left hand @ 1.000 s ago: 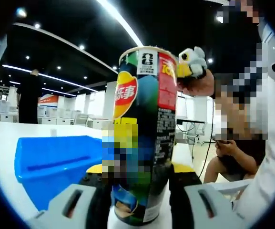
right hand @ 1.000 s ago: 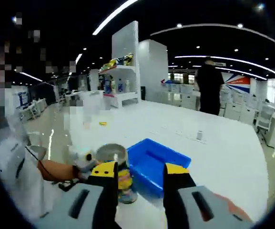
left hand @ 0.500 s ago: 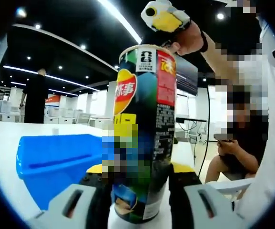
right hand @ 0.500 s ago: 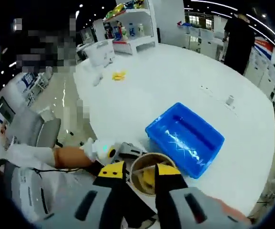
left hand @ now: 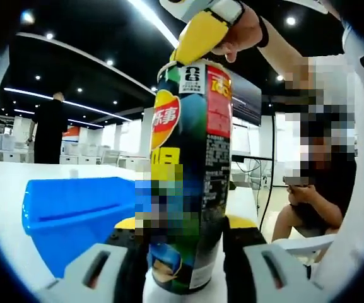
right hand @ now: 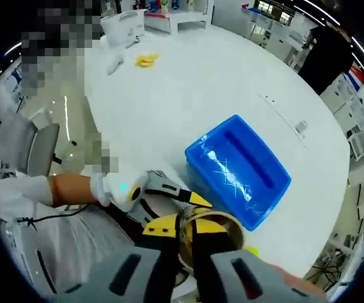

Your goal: Open the lid of the chip container on the table, take out the chips, place them into the box in front of the container, and close the lid

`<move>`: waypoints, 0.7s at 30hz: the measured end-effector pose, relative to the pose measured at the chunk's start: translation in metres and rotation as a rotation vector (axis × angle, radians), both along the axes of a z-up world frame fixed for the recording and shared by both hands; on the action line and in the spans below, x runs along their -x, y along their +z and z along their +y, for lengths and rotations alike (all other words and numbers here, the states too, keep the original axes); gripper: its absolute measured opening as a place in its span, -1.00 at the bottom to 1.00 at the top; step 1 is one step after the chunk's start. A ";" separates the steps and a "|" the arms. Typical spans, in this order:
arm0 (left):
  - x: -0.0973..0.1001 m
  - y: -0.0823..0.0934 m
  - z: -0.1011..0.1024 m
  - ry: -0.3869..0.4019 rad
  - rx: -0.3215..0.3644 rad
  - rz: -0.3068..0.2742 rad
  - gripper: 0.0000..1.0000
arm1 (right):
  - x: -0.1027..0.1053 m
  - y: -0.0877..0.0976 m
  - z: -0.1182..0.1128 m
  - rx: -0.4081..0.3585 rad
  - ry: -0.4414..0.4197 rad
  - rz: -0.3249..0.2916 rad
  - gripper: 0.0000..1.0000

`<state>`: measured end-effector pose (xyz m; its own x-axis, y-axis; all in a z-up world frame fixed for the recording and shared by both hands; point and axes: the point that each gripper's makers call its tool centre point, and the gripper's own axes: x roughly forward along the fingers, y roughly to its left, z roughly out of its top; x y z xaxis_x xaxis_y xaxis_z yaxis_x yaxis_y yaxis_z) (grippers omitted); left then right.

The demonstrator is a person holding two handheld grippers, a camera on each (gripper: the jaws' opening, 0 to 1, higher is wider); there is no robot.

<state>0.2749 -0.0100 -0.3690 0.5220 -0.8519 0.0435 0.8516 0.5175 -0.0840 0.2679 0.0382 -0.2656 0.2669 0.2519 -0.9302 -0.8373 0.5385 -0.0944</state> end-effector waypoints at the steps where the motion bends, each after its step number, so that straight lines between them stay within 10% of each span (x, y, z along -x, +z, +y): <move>1: 0.000 0.000 0.001 -0.001 0.001 0.000 -0.05 | 0.001 -0.001 0.000 -0.005 -0.009 0.011 -0.88; 21: -0.004 -0.007 0.014 0.017 -0.092 -0.004 -0.01 | -0.001 0.000 -0.011 -0.067 -0.067 -0.031 -0.99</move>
<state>0.2792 0.0036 -0.3758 0.5364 -0.8434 -0.0325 0.8428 0.5372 -0.0322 0.2692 0.0274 -0.2658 0.3137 0.2935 -0.9030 -0.7962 0.5994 -0.0818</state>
